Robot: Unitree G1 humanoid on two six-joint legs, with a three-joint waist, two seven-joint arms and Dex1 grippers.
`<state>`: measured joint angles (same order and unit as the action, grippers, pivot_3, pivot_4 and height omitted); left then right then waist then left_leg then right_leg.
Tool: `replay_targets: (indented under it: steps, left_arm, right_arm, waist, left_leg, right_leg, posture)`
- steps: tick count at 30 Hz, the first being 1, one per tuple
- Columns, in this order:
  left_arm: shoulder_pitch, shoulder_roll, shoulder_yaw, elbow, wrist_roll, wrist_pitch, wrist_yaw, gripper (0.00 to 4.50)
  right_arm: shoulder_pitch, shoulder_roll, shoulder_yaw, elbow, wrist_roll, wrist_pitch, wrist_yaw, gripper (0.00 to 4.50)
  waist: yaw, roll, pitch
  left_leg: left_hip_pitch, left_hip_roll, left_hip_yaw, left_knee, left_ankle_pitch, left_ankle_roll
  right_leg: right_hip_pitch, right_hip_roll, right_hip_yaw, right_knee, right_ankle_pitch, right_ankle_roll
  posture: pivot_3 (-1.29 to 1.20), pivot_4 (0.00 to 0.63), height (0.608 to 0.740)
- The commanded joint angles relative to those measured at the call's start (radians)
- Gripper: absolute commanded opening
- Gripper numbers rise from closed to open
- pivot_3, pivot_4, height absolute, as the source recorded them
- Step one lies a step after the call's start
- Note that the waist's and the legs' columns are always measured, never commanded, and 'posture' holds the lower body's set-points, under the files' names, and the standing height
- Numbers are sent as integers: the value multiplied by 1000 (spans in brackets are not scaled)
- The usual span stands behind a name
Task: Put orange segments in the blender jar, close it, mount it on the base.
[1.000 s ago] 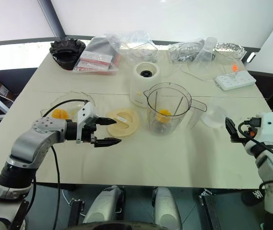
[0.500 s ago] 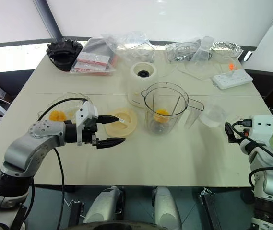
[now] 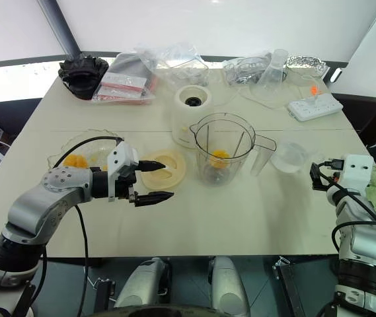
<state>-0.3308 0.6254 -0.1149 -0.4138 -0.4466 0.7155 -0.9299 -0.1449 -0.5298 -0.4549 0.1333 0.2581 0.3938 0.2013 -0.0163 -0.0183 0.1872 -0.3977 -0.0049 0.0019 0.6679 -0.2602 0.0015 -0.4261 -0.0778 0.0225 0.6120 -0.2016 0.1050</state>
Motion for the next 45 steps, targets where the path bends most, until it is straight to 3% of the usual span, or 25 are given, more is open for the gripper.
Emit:
replay_targets:
  steps: [1,29,32,37,40,42,45]
  left_arm:
    - [-19,10,2,-28,-5,-17,4,4458]
    - [-16,40,-26,-36,36,-59,27,4458]
    - [-15,41,-25,-38,38,-59,31,4500]
    - [-14,40,-28,-38,45,-63,33,4500]
    - [-16,39,-29,-36,48,-64,35,4500]
    - [-17,38,-31,-35,49,-65,36,4500]
    - [-20,37,-34,-32,51,-68,39,4500]
  right_arm:
    - [-25,-3,-9,2,-1,-26,-6,4500]
    - [-184,2,17,299,-71,-195,-105,4500]
    - [-192,2,23,315,-71,-203,-103,3280]
    - [-198,10,37,323,-65,-211,-99,589]
    - [-193,17,46,310,-58,-211,-89,589]
    - [-191,19,47,306,-58,-212,-88,138]
    - [-183,23,47,298,-54,-219,-87,39]
  waist:
    - [0,0,0]
    - [-3,0,0]
    - [-3,0,0]
    - [1,0,0]
    - [3,0,0]
    - [1,0,0]
    - [0,0,0]
  left_leg:
    - [0,0,0,0,0,0]
    - [0,0,0,-1,0,0]
    - [0,0,0,-1,0,0]
    - [0,0,0,-1,0,0]
    - [0,0,0,-1,0,0]
    - [0,0,0,-1,0,0]
    - [2,0,0,-1,0,0]
  right_leg:
    - [0,0,0,0,0,0]
    - [0,0,1,0,0,0]
    - [0,0,1,0,0,0]
    - [0,0,1,-1,0,0]
    - [0,0,1,-1,0,0]
    - [1,0,1,-1,0,0]
    - [2,0,1,-1,0,0]
  posture:
    - [0,150,740]
    - [0,150,740]
    - [0,150,740]
    - [0,150,740]
    - [0,150,740]
    - [0,150,740]
    - [0,150,740]
